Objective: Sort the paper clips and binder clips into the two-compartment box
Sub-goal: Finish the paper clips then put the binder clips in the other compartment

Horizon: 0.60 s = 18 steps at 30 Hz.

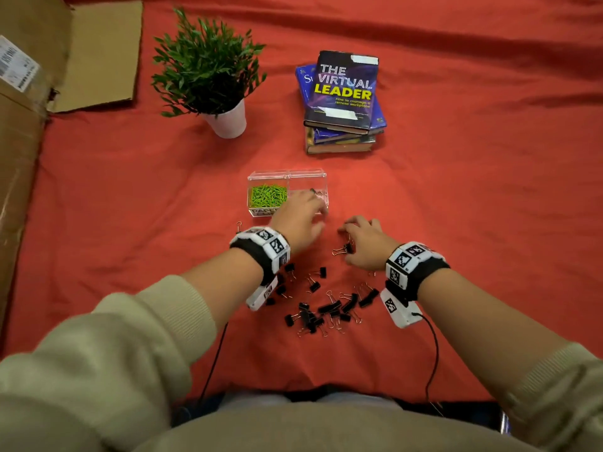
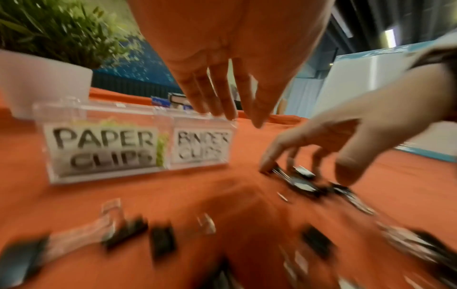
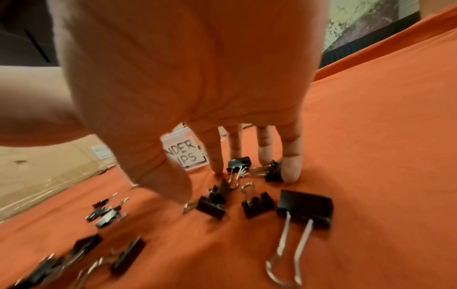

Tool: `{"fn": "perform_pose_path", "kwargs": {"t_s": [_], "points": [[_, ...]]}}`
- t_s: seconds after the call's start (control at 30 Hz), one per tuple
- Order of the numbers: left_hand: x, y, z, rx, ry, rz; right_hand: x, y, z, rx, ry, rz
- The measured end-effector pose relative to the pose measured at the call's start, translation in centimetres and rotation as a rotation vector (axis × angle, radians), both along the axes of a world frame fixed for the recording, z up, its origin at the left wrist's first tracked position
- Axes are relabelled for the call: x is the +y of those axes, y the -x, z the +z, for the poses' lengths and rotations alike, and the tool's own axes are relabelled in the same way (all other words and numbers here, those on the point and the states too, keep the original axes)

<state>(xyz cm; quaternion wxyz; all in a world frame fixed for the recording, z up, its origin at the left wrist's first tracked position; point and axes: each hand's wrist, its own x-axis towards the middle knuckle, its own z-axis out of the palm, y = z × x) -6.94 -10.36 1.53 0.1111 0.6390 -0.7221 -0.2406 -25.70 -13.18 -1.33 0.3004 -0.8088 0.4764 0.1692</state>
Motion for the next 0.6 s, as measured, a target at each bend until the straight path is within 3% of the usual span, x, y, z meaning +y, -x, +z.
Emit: {"fn": "perform_pose_path", "kwargs": {"t_s": [0.1, 0.2, 0.6], "points": [[4.1, 1.0, -1.0, -0.026, -0.238, -0.188, 1.5, 0.7, -0.3, -0.002, 0.028, 0.081], [6.4, 1.3, -2.4, -0.117, -0.320, -0.303, 2.6, 0.6, -0.7, -0.037, 0.048, 0.076], [7.8, 1.4, -2.9, -0.317, -0.254, -0.354, 3.2, -0.4, -0.5, -0.226, -0.069, -0.010]]}}
